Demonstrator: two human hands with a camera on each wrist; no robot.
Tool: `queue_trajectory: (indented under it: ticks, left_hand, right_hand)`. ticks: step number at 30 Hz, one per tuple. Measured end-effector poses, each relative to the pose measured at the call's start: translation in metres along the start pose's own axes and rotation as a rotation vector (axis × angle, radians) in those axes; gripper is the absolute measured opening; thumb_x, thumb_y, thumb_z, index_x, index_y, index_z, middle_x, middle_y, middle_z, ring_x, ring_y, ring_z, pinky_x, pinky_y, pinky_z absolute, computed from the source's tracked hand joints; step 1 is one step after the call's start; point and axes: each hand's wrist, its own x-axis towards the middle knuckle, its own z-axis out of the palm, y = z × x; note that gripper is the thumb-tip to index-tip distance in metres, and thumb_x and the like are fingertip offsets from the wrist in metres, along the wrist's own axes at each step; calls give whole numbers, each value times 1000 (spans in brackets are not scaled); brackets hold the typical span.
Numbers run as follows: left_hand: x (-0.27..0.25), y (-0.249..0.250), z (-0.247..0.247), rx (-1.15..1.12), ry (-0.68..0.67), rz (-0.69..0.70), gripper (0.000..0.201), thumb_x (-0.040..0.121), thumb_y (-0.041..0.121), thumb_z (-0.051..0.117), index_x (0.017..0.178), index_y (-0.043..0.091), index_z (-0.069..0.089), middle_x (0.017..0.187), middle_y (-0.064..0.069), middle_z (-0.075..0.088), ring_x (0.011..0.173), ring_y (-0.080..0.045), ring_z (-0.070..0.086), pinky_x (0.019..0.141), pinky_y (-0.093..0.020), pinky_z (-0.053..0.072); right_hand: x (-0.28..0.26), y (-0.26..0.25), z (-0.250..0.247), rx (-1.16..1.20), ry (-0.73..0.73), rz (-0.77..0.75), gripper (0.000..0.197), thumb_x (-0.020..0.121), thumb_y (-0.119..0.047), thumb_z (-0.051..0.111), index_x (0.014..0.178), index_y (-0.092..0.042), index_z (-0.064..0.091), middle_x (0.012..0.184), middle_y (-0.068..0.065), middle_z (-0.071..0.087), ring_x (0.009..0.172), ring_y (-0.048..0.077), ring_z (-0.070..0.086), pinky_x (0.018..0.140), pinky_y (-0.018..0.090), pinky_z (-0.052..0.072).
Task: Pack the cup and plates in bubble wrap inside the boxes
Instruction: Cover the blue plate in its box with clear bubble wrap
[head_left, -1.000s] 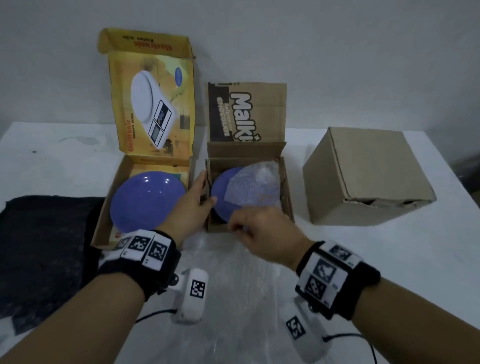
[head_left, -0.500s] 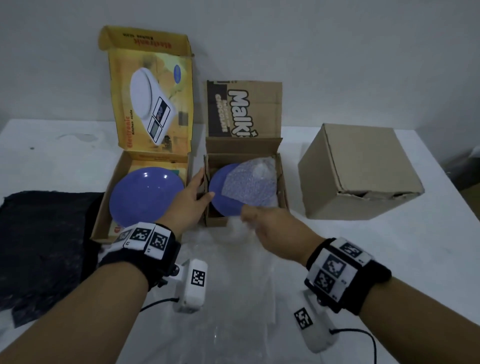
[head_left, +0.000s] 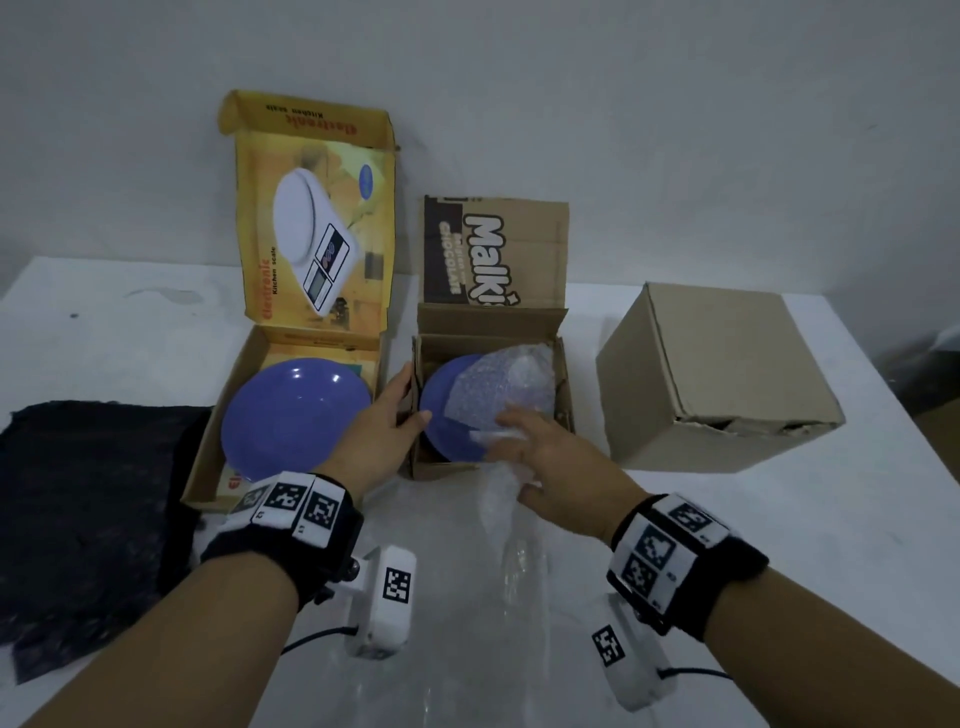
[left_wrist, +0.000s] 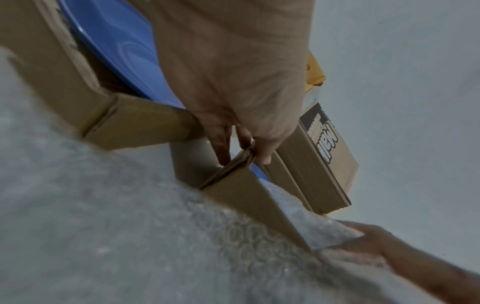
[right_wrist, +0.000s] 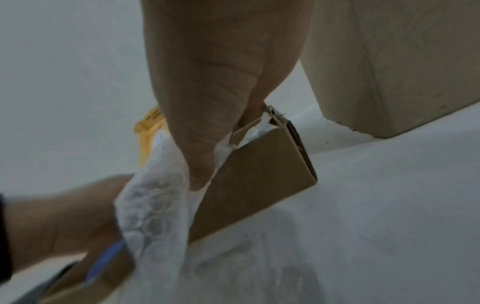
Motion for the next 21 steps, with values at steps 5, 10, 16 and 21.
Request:
queue_trajectory:
  ticks: [5, 10, 16, 21]
  left_hand:
    - [1, 3, -1, -47, -12, -12, 57, 99, 27, 43, 150, 31, 16, 155, 5, 25, 142, -18, 25, 110, -30, 25]
    - [1, 9, -1, -168, 13, 26, 44, 102, 27, 33, 146, 27, 27, 134, 15, 37, 129, -6, 31, 103, -21, 26]
    - [4, 3, 0, -173, 22, 43, 45, 102, 25, 33, 147, 24, 27, 141, 12, 36, 130, -5, 31, 111, -26, 26]
    - [10, -3, -1, -155, 31, 30, 44, 103, 24, 33, 146, 26, 28, 145, 7, 38, 129, -5, 31, 108, -23, 26]
  right_hand:
    - [9, -1, -34, 203, 225, 74, 43, 87, -5, 53, 125, -24, 61, 133, 5, 57, 121, 24, 53, 100, 22, 38]
    - [27, 7, -69, 335, 821, 427, 31, 81, -13, 39, 90, -17, 69, 102, 14, 61, 88, 25, 60, 71, 21, 44]
    - [40, -16, -65, 145, 991, 254, 57, 70, 7, 44, 127, -2, 46, 135, 23, 30, 123, 27, 32, 107, 25, 29]
    - [46, -34, -11, 101, 64, 77, 59, 87, 3, 52, 142, -5, 34, 143, 19, 35, 128, 36, 39, 102, 43, 39]
